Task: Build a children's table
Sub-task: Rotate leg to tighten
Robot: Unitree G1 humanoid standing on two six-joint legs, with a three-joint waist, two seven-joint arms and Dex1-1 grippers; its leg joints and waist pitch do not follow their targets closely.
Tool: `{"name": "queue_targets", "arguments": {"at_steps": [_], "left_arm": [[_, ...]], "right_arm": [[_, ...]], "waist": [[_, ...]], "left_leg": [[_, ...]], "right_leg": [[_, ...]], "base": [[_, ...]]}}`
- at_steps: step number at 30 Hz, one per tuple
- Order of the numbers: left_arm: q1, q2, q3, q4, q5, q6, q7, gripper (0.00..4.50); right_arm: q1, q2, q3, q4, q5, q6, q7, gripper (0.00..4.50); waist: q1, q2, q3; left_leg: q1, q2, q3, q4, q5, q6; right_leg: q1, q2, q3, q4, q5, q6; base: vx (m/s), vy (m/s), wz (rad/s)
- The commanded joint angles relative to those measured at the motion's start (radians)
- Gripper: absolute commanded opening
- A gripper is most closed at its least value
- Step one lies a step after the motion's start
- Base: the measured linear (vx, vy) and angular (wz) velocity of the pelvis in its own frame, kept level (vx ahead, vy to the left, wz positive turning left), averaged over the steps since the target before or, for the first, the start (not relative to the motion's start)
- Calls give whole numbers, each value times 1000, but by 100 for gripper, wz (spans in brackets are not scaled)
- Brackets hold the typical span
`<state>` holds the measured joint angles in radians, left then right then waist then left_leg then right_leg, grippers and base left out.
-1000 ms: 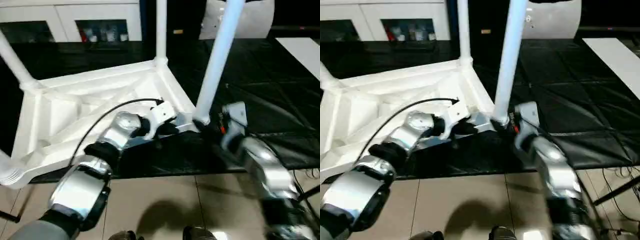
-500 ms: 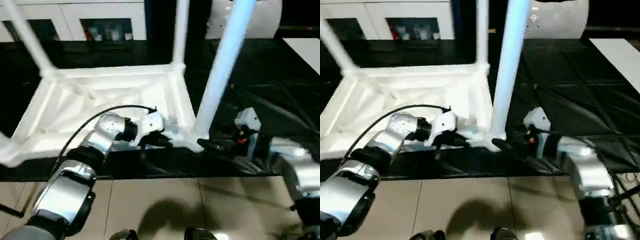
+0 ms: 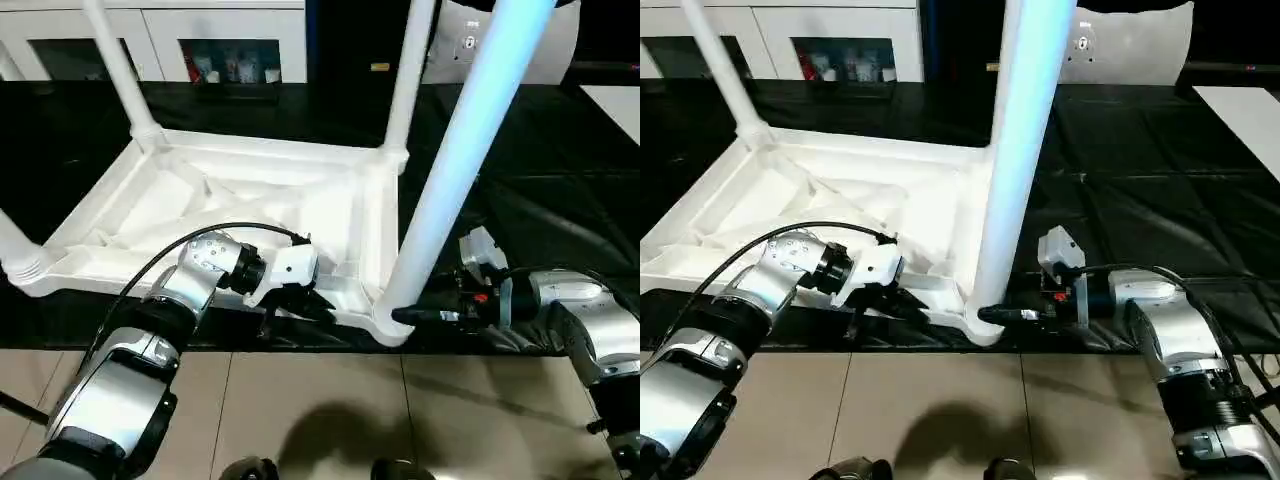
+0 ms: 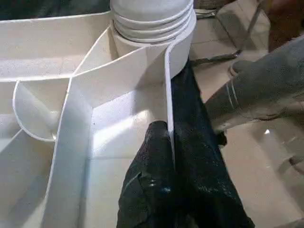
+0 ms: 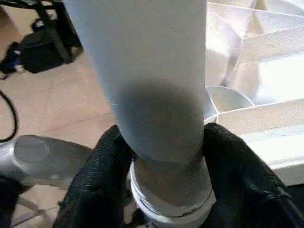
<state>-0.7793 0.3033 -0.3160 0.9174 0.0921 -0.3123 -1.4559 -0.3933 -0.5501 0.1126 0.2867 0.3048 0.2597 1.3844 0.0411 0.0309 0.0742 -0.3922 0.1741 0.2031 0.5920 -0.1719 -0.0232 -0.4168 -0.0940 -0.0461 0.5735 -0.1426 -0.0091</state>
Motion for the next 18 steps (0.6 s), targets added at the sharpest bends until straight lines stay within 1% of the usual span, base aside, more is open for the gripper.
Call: {"name": "queue_targets", "arguments": {"at_steps": [1,2,3,5,9,11,12,13,14,15,16,17,18], "left_arm": [[3,-2,-30,-23,10,-13,-17,0],[3,-1,-29,-23,9,-12,-19,0],[2,0,-28,-22,7,-11,-18,0],[1,0,-26,-21,6,-11,-18,0],[0,-10,-8,-17,-10,20,-3,0],[-6,-24,5,-14,-12,50,30,0],[-14,-35,10,-8,-6,70,70,0],[-20,-42,13,-4,-2,83,96,0],[-41,-69,30,6,-2,139,171,0],[-41,-69,30,6,-2,139,171,0],[-51,-83,39,9,-6,163,198,0],[-64,-102,49,14,-9,201,239,0],[-78,-127,58,17,-15,237,279,0]], "right_arm": [[-14,-7,17,-5,16,7,38,201],[-16,-7,21,0,17,7,47,198],[-18,-7,26,3,18,11,57,198],[-20,-7,29,7,18,14,66,195],[-6,-3,38,-11,22,26,72,195],[9,7,33,-32,40,50,54,194],[22,20,29,-58,51,80,22,194],[31,29,26,-76,58,100,0,194],[51,64,30,-119,42,143,-98,194],[51,64,30,-119,42,143,-98,194],[59,86,36,-134,19,149,-154,194],[64,125,38,-146,-11,162,-241,194],[65,185,31,-154,-32,186,-346,194]], "waist": [[1,-33,-70],[0,-33,-69],[-2,-30,-68],[-2,-32,-68],[-2,-32,-67],[-1,-33,-65],[-1,-34,-65],[1,-35,-64],[1,-37,-61],[-1,-36,-58],[-4,-36,-57],[-10,-37,-55],[-14,-37,-53]], "left_leg": [[25,59,-20,-70,-248,88],[26,59,-18,-71,-252,87],[27,59,-18,-70,-255,85],[28,59,-18,-71,-257,81],[26,58,-17,-71,-249,85],[26,58,-17,-71,-251,87],[27,58,-17,-71,-252,86],[28,58,-17,-72,-255,85],[27,58,-18,-74,-267,79],[27,58,-18,-77,-269,72],[30,56,-22,-78,-295,58],[31,53,-25,-79,-324,40],[33,51,-26,-79,-340,31]], "right_leg": [[45,-54,30,-61,-355,-233],[43,-53,31,-64,-367,-230],[40,-52,31,-66,-374,-228],[40,-51,31,-66,-364,-229],[41,-51,31,-63,-344,-232],[41,-51,31,-66,-355,-231],[41,-51,32,-67,-360,-229],[39,-50,32,-68,-373,-226],[38,-51,31,-71,-406,-215],[37,-48,33,-73,-418,-204],[33,-51,31,-76,-462,-196],[32,-52,29,-82,-523,-175],[27,-52,30,-87,-552,-163]], "base": [[0,0,0],[0,0,0],[0,0,0],[0,0,0],[0,0,0],[0,0,0],[0,0,0],[0,0,0],[0,0,0],[0,0,0],[0,0,0],[0,0,0],[0,0,0]]}}
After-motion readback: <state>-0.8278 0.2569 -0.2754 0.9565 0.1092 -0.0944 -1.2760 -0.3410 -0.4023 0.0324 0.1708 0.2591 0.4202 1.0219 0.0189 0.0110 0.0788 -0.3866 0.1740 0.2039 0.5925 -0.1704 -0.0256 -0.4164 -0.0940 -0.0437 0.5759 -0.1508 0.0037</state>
